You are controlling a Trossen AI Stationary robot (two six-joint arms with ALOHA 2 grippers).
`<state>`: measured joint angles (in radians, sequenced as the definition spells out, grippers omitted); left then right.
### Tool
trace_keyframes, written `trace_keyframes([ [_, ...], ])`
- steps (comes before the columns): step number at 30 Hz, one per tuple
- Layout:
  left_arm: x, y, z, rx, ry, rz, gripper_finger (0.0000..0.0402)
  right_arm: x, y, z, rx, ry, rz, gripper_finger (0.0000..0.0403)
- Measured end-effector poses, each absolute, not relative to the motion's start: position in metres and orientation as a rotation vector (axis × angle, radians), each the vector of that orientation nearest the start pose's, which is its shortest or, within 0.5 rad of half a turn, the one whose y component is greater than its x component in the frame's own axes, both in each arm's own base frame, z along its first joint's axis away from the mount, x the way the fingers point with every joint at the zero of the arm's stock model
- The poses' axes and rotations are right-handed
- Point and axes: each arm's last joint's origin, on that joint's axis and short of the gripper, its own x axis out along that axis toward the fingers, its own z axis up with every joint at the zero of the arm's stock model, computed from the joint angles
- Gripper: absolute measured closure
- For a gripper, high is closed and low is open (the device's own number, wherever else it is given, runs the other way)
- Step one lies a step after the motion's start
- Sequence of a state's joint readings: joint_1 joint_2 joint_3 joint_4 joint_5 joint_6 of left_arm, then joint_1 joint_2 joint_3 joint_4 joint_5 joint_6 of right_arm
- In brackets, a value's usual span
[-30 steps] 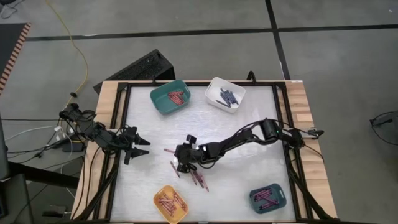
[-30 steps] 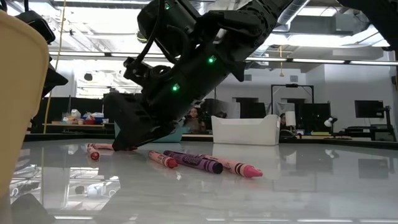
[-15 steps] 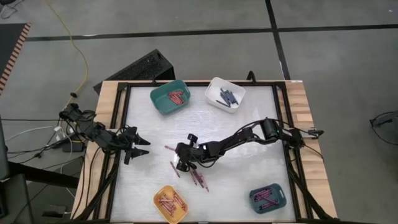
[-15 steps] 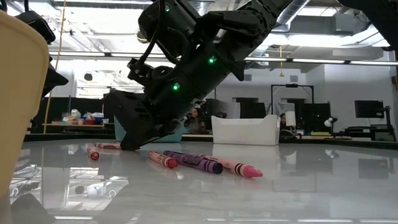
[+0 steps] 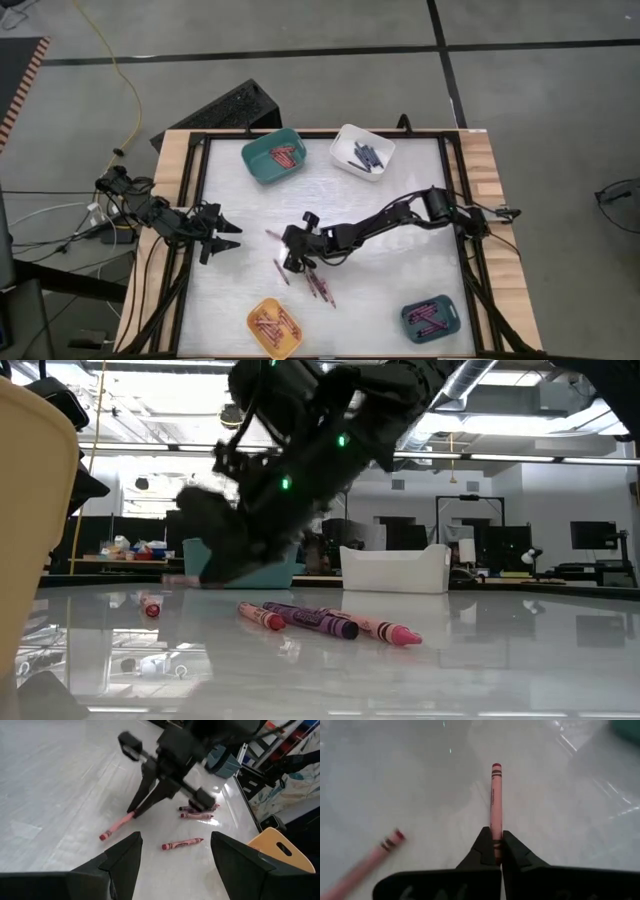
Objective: Sort crayons
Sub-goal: Put the red crayon into the top green bin
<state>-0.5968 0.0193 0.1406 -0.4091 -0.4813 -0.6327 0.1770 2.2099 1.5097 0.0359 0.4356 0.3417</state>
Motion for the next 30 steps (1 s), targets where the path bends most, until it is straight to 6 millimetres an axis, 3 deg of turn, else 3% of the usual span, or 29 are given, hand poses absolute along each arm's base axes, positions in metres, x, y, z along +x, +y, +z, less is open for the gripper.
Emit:
trace_keyframes([
  [11,0.075,-0.035,0.171,-0.481,0.273,-0.033,0.0174,0.471,0.032,0.190,0.143,0.490,-0.421,0.0395],
  [30,0.075,-0.035,0.171,-0.481,0.273,-0.033,0.0174,0.464,-0.107,0.209,0.280,0.296,-0.702,0.0394],
])
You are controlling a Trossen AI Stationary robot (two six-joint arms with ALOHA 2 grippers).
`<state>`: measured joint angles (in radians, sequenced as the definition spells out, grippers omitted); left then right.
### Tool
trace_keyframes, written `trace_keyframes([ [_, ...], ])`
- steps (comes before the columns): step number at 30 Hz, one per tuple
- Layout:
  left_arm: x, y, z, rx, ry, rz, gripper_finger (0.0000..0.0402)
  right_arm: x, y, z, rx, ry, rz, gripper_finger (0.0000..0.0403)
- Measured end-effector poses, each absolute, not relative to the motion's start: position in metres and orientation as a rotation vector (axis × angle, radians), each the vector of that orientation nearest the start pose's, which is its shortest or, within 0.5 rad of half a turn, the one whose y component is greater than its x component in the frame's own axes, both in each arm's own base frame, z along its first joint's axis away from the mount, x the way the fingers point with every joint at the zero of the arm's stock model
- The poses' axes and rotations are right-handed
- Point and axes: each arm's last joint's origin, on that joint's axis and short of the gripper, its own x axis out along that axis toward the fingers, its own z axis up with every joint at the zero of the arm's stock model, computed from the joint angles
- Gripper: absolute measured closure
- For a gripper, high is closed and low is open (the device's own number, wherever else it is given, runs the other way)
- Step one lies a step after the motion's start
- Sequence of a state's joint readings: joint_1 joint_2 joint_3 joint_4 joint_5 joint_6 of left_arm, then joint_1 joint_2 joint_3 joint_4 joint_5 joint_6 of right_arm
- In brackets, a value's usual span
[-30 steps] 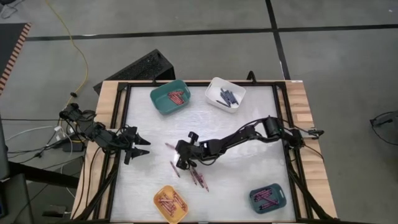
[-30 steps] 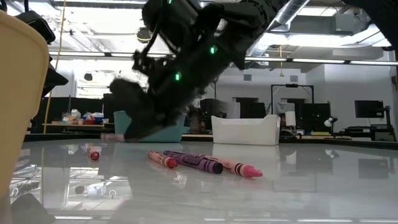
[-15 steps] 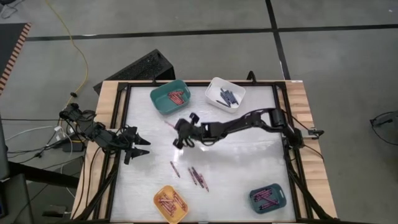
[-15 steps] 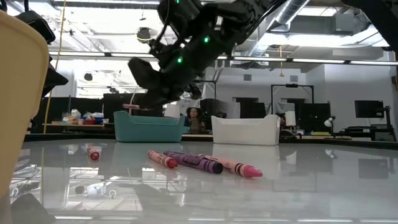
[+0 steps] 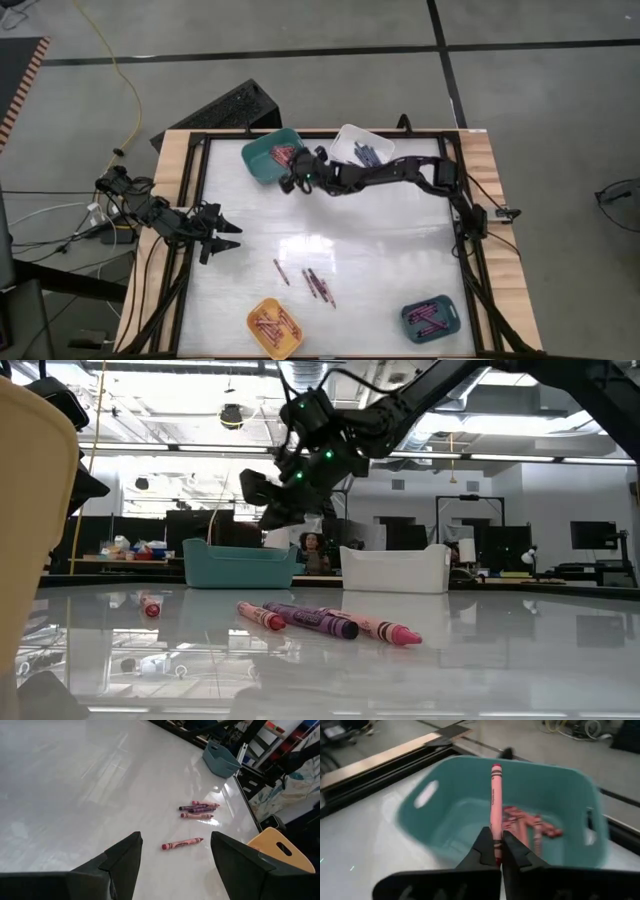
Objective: Sort crayons
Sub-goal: Put the red crayon into the top green bin
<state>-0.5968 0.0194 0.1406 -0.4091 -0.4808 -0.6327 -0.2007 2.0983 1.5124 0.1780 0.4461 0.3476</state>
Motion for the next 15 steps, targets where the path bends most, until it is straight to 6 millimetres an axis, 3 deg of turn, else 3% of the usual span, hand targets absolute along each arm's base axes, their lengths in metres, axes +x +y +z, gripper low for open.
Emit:
trace_keyframes([
  [7,0.075,-0.035,0.171,-0.481,0.273,-0.033,0.0174,0.456,-0.140,0.209,0.326,0.280,-0.748,0.0394],
  [15,0.075,-0.035,0.171,-0.481,0.273,-0.033,0.0174,0.452,-0.153,0.207,0.390,0.296,-0.719,0.0359],
])
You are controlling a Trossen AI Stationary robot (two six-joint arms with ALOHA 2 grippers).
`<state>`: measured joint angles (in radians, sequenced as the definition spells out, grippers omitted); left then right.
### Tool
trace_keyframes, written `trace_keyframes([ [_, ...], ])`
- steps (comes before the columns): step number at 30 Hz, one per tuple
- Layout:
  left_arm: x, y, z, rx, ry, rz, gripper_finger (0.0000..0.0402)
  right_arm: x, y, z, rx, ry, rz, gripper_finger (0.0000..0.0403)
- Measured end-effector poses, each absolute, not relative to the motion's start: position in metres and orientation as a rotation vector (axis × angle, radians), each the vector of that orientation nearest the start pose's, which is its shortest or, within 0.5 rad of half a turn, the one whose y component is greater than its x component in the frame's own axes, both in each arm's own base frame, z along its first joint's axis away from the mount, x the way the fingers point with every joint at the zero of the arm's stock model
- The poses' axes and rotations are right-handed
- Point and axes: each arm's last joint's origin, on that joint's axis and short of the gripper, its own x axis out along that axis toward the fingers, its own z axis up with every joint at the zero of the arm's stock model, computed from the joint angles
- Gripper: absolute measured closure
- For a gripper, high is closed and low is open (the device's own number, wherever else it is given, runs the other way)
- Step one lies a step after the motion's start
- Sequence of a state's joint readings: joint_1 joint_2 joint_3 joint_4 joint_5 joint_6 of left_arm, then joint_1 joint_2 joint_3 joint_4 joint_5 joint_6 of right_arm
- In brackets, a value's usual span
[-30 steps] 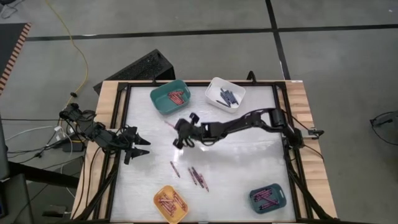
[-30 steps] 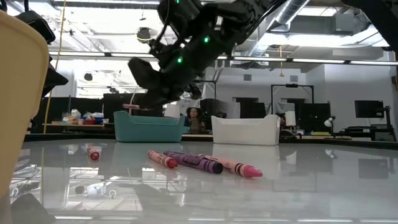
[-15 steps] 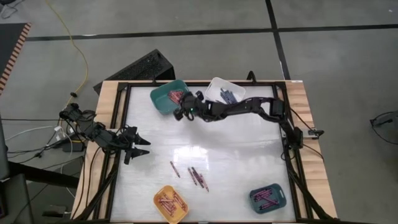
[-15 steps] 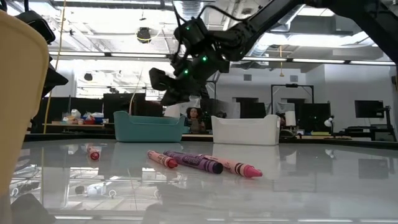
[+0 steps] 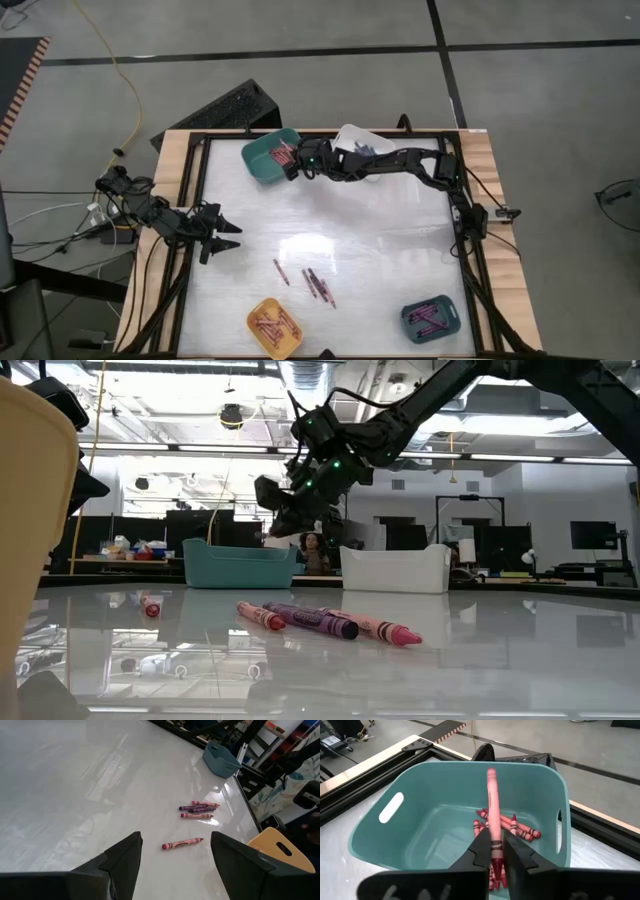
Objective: Sort crayons
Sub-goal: Put the red crayon into the top green bin
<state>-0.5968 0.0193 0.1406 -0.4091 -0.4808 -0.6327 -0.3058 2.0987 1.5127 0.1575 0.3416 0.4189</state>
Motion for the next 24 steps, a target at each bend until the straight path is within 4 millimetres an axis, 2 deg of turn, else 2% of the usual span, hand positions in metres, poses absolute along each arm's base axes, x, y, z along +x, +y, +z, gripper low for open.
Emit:
trace_keyframes([
  [9,0.075,-0.035,0.171,-0.481,0.273,-0.033,0.0174,0.451,-0.154,0.207,0.391,0.296,-0.715,0.0338],
  [14,0.075,-0.035,0.171,-0.481,0.273,-0.033,0.0174,0.454,-0.142,0.213,0.359,0.325,-0.591,0.0337],
  [19,0.075,-0.035,0.171,-0.481,0.273,-0.033,0.0174,0.451,-0.112,0.227,0.363,0.416,-0.444,0.0337],
  [24,0.075,-0.035,0.171,-0.481,0.274,-0.033,0.0174,0.448,-0.056,0.227,0.342,0.598,-0.310,0.0337],
])
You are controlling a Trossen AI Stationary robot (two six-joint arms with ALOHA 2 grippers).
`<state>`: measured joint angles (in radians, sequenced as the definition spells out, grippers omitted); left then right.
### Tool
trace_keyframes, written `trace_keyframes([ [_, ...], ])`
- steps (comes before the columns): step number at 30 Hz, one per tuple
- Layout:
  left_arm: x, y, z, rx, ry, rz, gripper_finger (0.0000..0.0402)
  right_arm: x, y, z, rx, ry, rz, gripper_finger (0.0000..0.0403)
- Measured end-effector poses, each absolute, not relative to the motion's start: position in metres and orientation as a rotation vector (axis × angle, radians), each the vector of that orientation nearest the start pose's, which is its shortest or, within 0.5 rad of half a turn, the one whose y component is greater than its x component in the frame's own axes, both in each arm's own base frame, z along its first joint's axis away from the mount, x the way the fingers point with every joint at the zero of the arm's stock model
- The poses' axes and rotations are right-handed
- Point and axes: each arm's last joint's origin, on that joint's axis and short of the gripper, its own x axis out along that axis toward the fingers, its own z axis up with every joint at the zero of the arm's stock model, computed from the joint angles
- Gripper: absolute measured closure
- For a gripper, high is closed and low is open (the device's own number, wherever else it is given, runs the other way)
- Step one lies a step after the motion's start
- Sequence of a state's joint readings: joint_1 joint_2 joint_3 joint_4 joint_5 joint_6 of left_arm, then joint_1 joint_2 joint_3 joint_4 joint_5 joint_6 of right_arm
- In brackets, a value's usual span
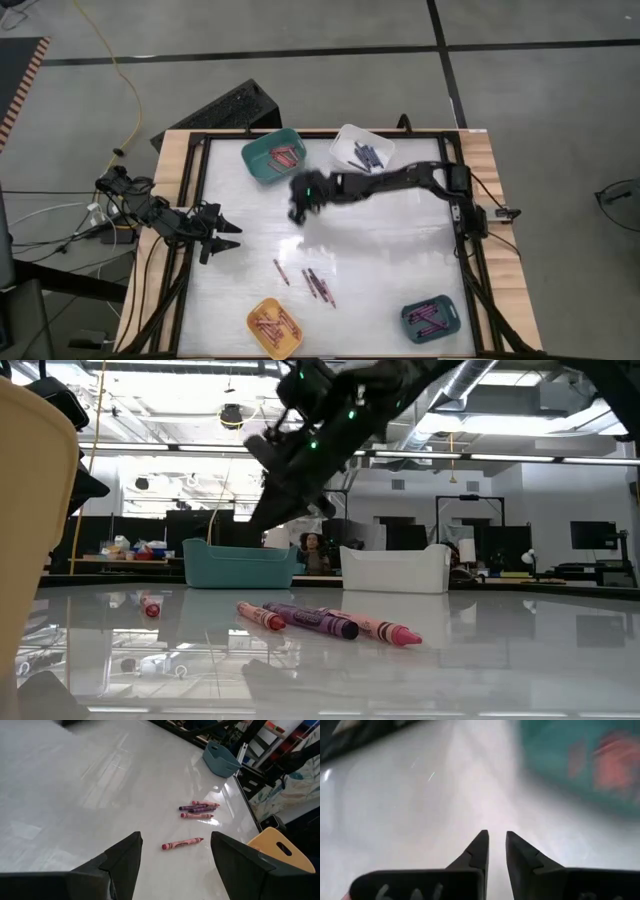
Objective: Sort crayons
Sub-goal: Put the red crayon into the top green bin
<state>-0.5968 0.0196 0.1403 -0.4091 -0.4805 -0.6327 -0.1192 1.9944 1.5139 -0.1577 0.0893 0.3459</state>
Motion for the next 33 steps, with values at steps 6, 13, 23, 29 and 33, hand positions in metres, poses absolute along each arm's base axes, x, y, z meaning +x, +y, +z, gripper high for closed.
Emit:
trace_keyframes([
  [6,0.075,-0.035,0.171,-0.481,0.273,-0.033,0.0174,0.446,0.034,0.218,0.262,0.696,-0.187,0.0337],
  [13,0.075,-0.035,0.171,-0.481,0.274,-0.033,0.0174,0.439,0.117,0.218,0.185,0.510,-0.353,0.0337],
  [23,0.075,-0.035,0.171,-0.481,0.274,-0.034,0.0174,0.441,0.176,0.184,0.103,0.362,-0.386,0.0337],
  [29,0.075,-0.035,0.171,-0.481,0.274,-0.034,0.0174,0.444,0.179,0.169,0.113,0.367,-0.379,0.0337],
  [33,0.075,-0.035,0.171,-0.481,0.273,-0.034,0.0174,0.448,0.177,0.167,0.138,0.358,-0.370,0.0337],
])
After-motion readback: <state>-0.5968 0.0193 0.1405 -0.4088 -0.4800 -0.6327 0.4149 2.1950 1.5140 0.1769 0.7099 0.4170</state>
